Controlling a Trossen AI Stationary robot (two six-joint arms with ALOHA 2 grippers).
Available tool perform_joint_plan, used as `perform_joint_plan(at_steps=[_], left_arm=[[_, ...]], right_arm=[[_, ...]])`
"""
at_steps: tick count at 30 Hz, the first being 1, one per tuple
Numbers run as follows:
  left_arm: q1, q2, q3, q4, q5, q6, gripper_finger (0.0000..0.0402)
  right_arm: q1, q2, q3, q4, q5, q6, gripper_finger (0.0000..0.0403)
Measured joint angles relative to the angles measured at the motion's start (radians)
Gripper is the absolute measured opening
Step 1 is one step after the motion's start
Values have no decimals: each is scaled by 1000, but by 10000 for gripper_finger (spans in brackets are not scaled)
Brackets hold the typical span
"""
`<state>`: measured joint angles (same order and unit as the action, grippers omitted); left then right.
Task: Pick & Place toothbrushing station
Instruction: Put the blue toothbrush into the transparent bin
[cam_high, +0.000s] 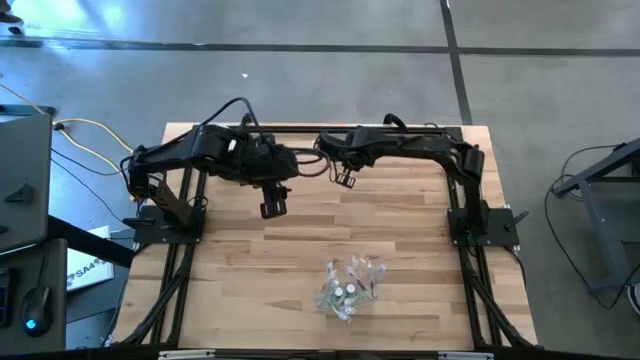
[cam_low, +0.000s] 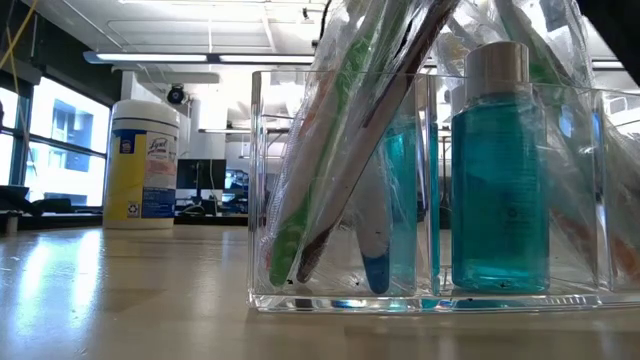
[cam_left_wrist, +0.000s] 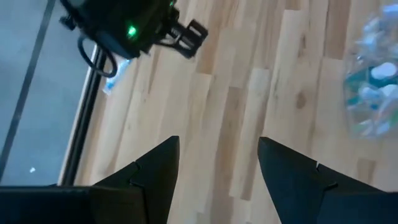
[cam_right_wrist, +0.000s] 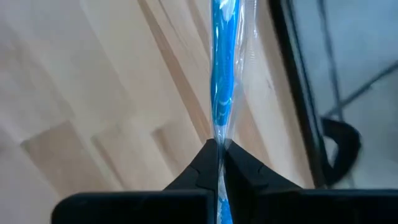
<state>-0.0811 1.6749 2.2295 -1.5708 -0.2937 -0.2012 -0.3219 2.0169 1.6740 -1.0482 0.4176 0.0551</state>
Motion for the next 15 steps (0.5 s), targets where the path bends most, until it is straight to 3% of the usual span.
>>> perform_joint_plan(at_steps=[7,15], left_arm=[[-140,0,0,0,-13,-93,214],[-327,9,0,0,-202,-172,214]], right_arm=[[173,-168,-78,-145,141,169,4],[452,-419,-321,-185,280,418,4]])
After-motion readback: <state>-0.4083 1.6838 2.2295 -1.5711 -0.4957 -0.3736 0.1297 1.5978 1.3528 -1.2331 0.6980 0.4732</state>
